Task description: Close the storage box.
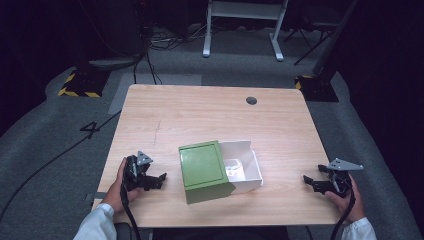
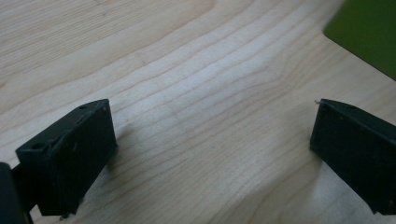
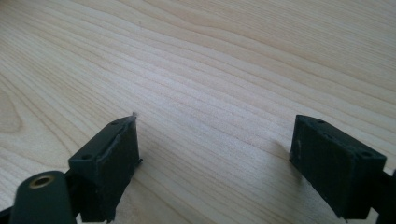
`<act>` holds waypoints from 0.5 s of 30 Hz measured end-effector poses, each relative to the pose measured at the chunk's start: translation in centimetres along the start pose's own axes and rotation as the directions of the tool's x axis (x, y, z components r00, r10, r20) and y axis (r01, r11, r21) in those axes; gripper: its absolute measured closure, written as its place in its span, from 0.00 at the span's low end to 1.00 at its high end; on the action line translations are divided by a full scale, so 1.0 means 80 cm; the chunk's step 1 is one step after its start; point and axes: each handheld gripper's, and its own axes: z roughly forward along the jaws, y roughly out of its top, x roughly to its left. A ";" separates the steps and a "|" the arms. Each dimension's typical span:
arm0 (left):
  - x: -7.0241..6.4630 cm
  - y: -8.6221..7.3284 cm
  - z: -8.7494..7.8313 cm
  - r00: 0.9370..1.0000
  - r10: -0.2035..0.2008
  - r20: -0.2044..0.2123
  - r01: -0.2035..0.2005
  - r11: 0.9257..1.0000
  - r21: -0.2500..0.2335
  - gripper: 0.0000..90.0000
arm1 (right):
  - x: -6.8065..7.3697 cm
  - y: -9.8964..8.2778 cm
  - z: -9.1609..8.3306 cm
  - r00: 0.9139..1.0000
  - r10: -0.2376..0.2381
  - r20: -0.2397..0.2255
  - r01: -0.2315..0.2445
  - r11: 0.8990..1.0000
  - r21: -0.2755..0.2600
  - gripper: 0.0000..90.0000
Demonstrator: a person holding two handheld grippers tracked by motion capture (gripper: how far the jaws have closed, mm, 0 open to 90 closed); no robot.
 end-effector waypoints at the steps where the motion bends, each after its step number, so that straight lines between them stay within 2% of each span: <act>1: 0.000 0.000 0.000 1.000 0.003 0.008 -0.003 1.000 0.001 0.00 | -0.001 0.000 0.000 1.000 0.003 -0.003 -0.003 1.000 0.003 0.17; 3: 0.000 0.001 0.001 1.000 0.012 0.016 -0.012 1.000 0.001 0.00 | -0.001 0.000 0.000 1.000 0.004 -0.005 -0.004 1.000 0.004 0.17; 6: 0.002 0.002 0.001 0.997 0.063 0.047 -0.063 0.998 0.003 0.00 | -0.001 0.001 0.001 1.000 -0.005 -0.005 0.005 1.000 0.003 0.17; 7: 0.001 0.002 0.001 0.995 0.074 0.070 -0.075 0.997 0.001 0.00 | 0.000 0.001 0.000 1.000 -0.008 -0.002 0.008 1.000 0.004 0.17; 9: 0.001 0.002 0.001 0.993 0.088 0.081 -0.088 0.996 0.002 0.00 | 0.001 0.003 0.000 1.000 -0.018 0.011 0.018 1.000 0.006 0.18; 10: 0.001 0.003 0.002 0.991 0.100 0.087 -0.100 0.995 -0.001 0.00 | 0.004 0.005 -0.001 0.999 -0.037 0.040 0.037 0.999 0.006 0.21; 12: 0.001 0.003 0.002 0.991 0.103 0.089 -0.103 0.995 0.000 0.00 | 0.005 0.007 -0.001 0.998 -0.036 0.045 0.036 0.999 0.009 0.21; 13: 0.001 0.003 0.002 0.991 0.100 0.092 -0.101 0.995 0.000 0.00 | 0.009 0.016 -0.006 0.999 -0.027 0.025 0.027 0.999 -0.021 0.22; 15: 0.000 0.003 0.002 0.990 0.100 0.097 -0.101 0.995 -0.001 0.00 | 0.014 0.028 -0.009 0.999 -0.034 0.010 0.034 0.999 -0.037 0.22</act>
